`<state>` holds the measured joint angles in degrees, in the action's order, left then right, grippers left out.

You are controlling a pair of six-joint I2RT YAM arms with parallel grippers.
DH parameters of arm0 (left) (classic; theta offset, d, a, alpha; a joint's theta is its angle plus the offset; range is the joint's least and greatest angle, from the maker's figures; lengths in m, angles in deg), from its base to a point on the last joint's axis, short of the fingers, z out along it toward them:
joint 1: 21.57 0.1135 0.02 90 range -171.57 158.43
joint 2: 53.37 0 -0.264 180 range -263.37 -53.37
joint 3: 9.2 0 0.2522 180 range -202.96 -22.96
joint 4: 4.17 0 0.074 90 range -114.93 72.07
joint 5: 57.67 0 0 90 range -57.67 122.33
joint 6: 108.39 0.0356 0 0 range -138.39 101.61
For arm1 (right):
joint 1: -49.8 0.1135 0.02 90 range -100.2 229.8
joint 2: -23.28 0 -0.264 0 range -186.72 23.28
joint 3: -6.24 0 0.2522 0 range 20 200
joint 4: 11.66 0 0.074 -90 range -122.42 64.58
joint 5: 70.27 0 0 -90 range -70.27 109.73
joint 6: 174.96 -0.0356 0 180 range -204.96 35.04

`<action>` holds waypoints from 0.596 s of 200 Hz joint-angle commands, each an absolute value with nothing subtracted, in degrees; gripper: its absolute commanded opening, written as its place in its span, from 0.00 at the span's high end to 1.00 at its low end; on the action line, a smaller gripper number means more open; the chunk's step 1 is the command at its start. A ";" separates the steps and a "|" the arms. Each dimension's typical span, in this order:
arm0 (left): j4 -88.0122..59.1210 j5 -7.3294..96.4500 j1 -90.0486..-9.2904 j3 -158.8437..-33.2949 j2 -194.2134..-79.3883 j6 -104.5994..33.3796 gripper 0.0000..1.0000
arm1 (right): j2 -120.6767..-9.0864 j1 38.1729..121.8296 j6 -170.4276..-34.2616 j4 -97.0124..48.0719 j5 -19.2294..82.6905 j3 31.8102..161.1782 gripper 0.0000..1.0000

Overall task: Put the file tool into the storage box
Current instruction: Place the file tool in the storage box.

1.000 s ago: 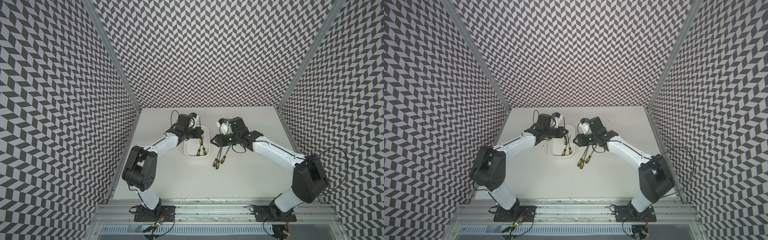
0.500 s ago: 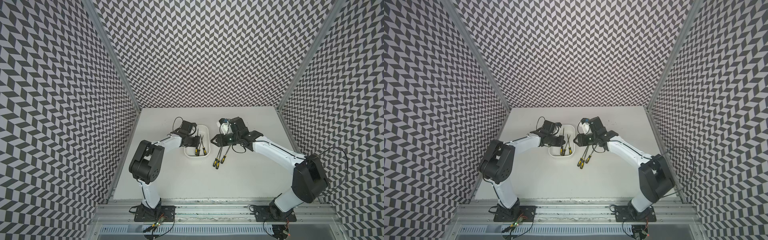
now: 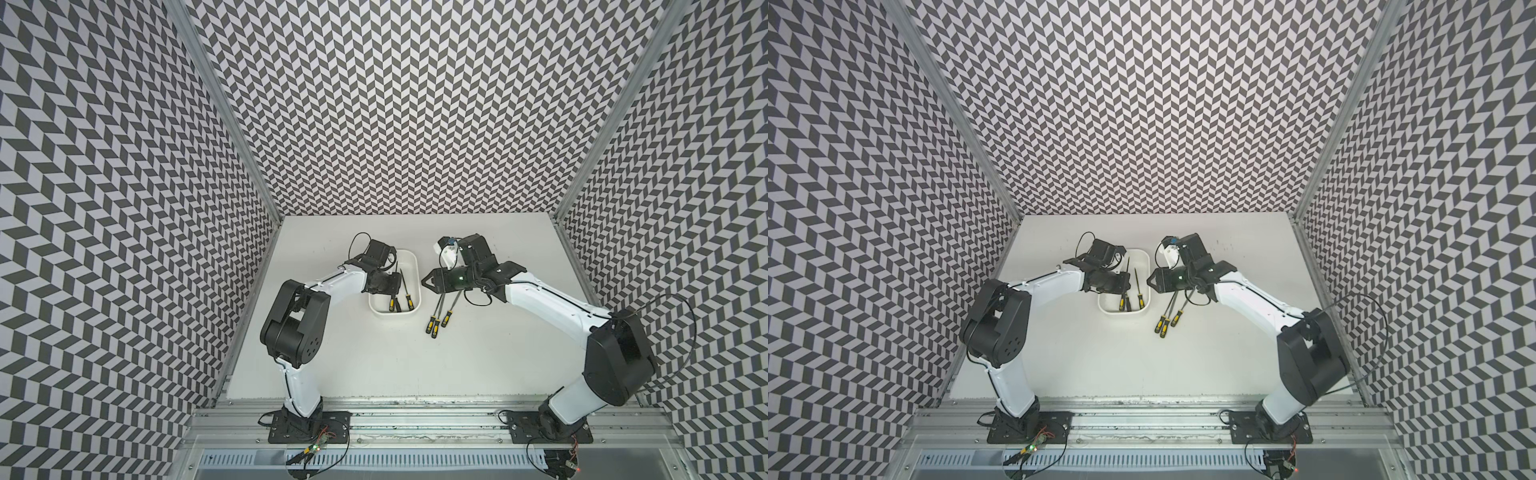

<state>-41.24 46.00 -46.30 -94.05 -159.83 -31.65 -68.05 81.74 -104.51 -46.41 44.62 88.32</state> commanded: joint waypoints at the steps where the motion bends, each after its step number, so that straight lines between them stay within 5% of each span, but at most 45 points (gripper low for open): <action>1: -43.61 45.16 -46.30 -95.70 -159.50 -30.14 1.00 | -67.79 81.37 -104.55 -45.28 44.44 89.08 0.54; 119: -34.71 56.94 -47.87 -93.66 -161.13 -43.64 1.00 | -68.06 81.21 -103.92 -46.33 44.72 89.26 0.53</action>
<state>-39.49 54.26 -47.59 -95.67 -160.59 -38.86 -68.07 81.48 -104.47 -46.87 44.86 88.32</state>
